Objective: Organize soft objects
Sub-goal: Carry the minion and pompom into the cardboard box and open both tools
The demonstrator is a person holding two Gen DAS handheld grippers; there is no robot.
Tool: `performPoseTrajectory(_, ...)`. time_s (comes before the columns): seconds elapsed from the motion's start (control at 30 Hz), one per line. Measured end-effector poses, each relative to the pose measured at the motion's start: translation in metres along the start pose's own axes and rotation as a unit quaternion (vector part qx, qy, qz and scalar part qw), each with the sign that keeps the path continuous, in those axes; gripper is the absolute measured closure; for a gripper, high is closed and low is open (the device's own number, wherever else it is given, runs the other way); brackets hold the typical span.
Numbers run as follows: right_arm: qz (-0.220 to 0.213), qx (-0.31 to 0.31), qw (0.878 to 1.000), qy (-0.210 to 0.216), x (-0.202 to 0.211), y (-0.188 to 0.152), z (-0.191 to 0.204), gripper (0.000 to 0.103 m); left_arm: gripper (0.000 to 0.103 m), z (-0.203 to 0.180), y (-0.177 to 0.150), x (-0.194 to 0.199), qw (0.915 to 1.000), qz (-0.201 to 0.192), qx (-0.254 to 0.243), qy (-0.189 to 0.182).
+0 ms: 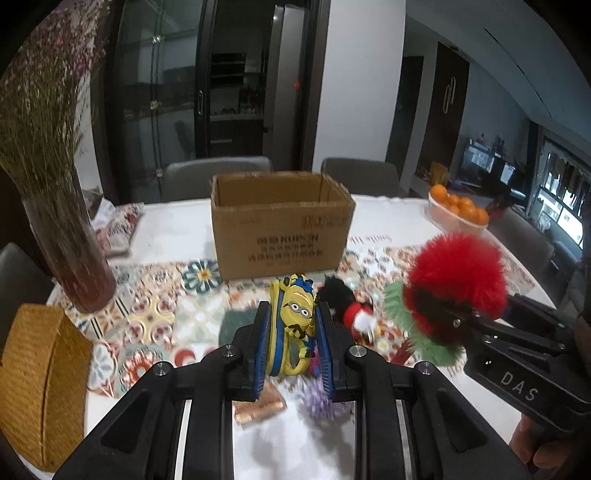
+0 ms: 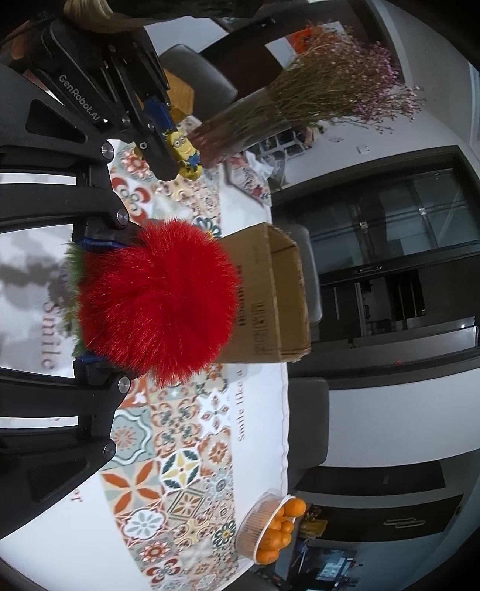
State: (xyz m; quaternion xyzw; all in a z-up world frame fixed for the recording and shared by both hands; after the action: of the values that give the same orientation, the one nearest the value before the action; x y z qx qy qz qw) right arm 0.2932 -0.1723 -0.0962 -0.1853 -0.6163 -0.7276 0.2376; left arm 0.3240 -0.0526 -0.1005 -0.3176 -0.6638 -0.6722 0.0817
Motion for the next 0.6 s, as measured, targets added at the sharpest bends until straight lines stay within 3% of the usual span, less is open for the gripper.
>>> performPoseTrajectory(0.6,-0.051,0.016,0.998,0.014,-0.026,0.085,0.003,0.063,0.079,0.012,0.079,-0.03,0.9986,-0.05,0.015,0.005)
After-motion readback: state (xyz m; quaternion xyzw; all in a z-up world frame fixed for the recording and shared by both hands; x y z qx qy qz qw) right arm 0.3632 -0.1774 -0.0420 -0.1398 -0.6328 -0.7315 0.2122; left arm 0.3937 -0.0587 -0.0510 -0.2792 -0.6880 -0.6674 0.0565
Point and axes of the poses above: each gripper's, at about its wrist camera, not at the fingertips, and x roughly against the way its jaws point, z to its left, y to its top, the point moved 8 cm from there along -x, roughly the way its jaws point, and after that the axes turned 5 degrees about -z, right-handed, at the moved point
